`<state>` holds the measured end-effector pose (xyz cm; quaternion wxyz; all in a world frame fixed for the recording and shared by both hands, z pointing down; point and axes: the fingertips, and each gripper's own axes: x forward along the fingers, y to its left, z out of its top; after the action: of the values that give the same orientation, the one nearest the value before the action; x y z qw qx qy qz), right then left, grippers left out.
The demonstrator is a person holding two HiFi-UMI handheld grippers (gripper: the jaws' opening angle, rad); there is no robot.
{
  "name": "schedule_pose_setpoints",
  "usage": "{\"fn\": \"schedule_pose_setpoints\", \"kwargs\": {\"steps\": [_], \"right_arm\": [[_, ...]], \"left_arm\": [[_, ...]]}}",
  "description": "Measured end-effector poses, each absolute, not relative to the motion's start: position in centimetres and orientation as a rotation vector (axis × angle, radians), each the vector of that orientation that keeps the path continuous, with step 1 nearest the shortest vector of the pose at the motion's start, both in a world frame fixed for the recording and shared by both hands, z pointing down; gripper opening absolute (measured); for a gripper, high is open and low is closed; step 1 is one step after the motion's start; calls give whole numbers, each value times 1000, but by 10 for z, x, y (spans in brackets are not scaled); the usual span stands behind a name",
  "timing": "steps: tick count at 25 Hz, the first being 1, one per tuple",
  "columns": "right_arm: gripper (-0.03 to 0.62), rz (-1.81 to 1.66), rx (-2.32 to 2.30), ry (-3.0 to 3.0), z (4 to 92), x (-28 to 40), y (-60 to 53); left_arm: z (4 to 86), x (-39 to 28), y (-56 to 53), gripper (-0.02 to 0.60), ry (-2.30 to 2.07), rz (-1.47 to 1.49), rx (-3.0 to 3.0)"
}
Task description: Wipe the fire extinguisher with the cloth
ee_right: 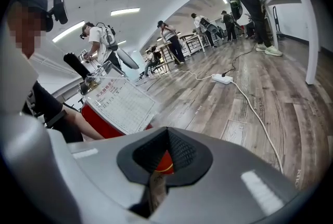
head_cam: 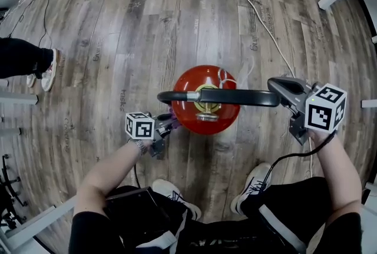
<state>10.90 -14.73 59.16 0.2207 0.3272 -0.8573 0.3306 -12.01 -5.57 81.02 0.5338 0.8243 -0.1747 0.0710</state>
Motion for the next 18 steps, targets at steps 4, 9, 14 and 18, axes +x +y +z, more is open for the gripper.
{"fn": "schedule_pose_setpoints", "kwargs": {"steps": [4, 9, 14, 18], "right_arm": [[5, 916, 907, -2373, 594, 110, -147], [5, 915, 911, -2388, 586, 112, -146], [5, 904, 909, -2419, 577, 111, -146], [5, 891, 912, -2460, 564, 110, -150]], "left_arm": [[804, -123, -53, 48, -413, 197, 1949], [741, -123, -56, 48, -317, 90, 1965], [636, -126, -66, 48, -223, -185, 2031], [543, -131, -74, 48, -160, -393, 2123]]}}
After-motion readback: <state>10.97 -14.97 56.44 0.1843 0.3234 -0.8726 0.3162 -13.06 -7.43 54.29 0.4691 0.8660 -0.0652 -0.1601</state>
